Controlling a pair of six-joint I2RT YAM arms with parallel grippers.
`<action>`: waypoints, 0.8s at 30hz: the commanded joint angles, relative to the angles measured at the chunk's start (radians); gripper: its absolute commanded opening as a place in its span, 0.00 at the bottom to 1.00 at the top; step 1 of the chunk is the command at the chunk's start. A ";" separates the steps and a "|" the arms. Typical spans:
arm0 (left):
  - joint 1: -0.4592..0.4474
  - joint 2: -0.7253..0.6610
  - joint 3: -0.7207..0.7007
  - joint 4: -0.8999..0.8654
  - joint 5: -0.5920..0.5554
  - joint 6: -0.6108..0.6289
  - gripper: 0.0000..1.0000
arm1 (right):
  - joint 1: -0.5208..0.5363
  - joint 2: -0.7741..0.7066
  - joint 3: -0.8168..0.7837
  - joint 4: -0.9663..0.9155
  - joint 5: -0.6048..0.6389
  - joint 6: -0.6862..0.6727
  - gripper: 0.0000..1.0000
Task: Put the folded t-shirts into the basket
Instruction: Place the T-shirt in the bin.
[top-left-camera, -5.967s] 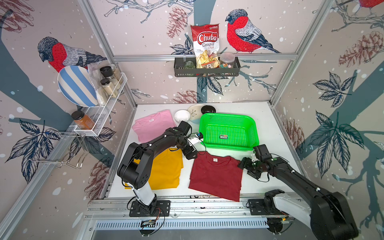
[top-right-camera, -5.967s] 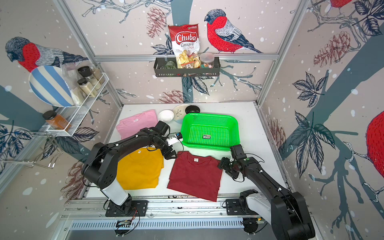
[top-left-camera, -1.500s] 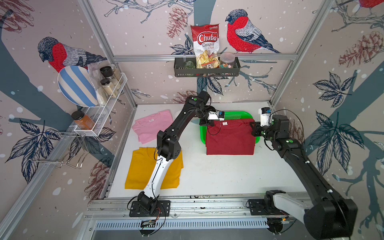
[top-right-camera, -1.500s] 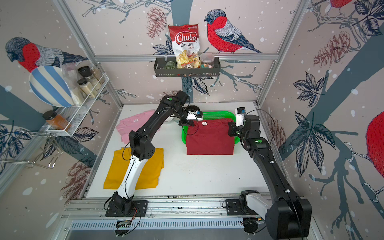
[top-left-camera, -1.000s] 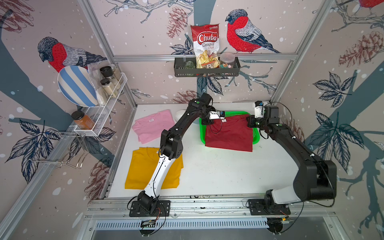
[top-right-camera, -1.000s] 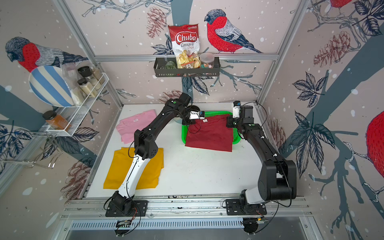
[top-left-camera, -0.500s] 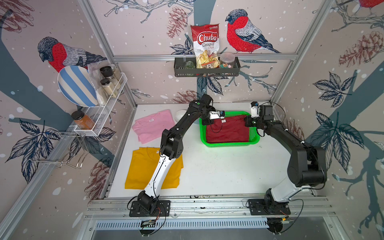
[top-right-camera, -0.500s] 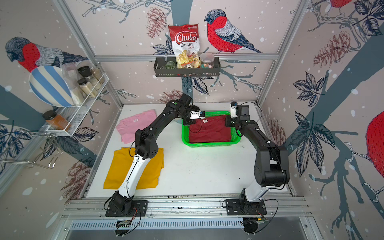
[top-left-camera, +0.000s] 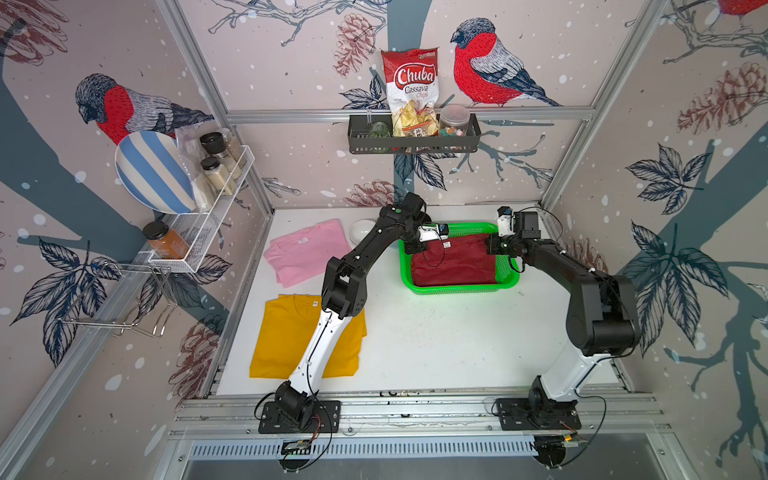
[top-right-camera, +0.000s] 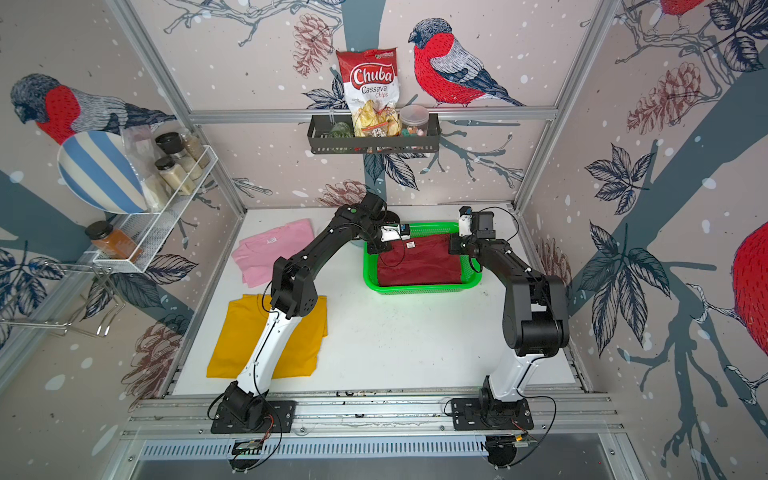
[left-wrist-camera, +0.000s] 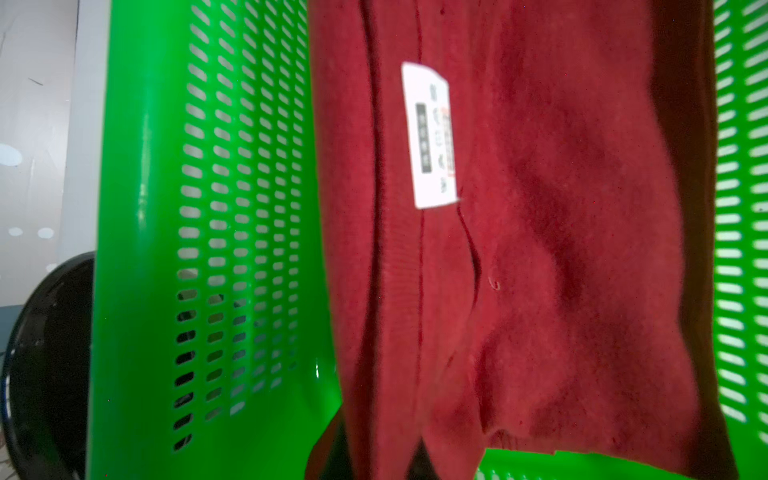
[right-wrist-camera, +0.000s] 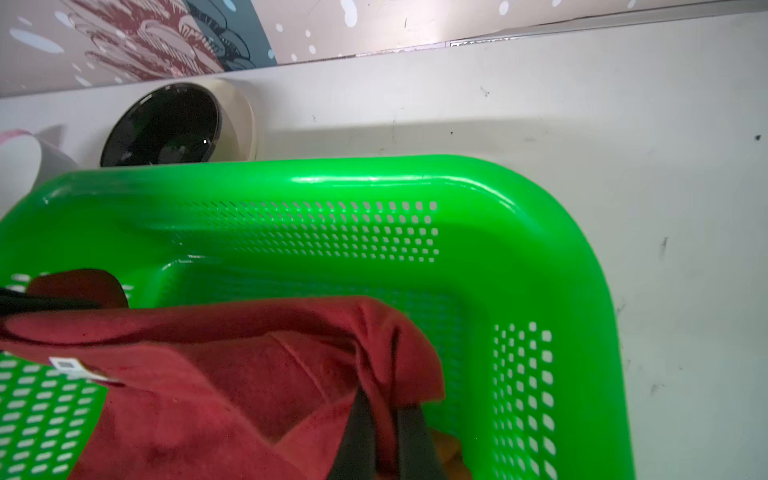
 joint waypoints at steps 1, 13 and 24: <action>0.006 0.001 0.002 0.090 -0.043 -0.076 0.23 | 0.001 0.012 0.016 0.046 0.033 0.065 0.27; 0.022 -0.235 -0.157 0.192 -0.016 -0.188 0.96 | 0.034 -0.168 0.028 -0.028 0.250 0.115 0.76; 0.052 -0.489 -0.385 0.093 0.006 -0.339 0.96 | 0.244 -0.347 -0.058 -0.242 0.342 0.100 0.75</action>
